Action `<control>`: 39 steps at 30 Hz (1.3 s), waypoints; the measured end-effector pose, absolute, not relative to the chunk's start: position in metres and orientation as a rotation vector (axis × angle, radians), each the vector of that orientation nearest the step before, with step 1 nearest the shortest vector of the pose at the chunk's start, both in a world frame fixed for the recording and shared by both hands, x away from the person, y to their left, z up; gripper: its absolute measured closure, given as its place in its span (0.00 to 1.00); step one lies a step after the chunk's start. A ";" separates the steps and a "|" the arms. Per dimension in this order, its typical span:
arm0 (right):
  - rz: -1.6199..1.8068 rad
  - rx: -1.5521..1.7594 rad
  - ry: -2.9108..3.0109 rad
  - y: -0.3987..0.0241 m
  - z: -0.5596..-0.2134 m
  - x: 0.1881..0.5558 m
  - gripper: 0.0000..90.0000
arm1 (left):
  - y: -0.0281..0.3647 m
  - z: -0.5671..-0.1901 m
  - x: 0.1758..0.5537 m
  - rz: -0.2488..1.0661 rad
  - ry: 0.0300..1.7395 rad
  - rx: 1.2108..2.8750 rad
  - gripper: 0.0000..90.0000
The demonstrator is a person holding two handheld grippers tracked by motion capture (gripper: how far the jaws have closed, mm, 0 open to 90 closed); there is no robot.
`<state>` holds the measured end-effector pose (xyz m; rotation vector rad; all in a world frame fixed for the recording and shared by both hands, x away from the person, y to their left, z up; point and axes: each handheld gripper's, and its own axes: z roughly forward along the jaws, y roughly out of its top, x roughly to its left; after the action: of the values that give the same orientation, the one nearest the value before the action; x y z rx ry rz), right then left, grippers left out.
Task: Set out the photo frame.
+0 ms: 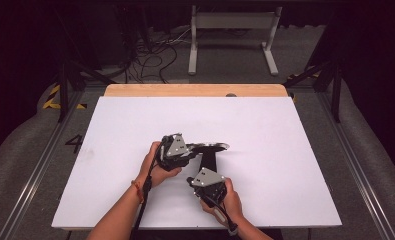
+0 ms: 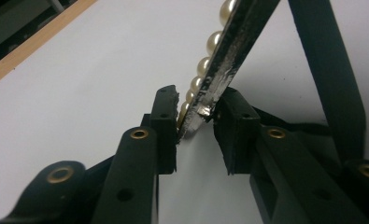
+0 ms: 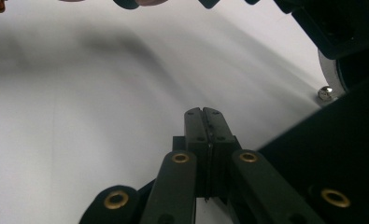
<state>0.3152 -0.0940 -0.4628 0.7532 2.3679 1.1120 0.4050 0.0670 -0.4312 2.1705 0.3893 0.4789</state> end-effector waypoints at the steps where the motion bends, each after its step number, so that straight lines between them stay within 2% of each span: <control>1: 1.103 0.759 2.352 -0.093 -0.463 0.314 1.00 | 0.065 -0.430 0.402 0.512 0.390 2.182 0.82; 9: 1.078 0.782 2.332 -0.093 -0.463 0.315 1.00 | 0.064 -0.428 0.398 0.554 0.386 2.210 0.83; 39: 1.034 0.838 2.338 -0.113 -0.460 0.318 1.00 | 0.071 -0.423 0.381 0.557 0.441 2.207 0.89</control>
<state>0.3178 -0.1129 -0.4598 0.8381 2.3381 1.0341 0.3812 0.0714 -0.4233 2.2071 0.4411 0.5573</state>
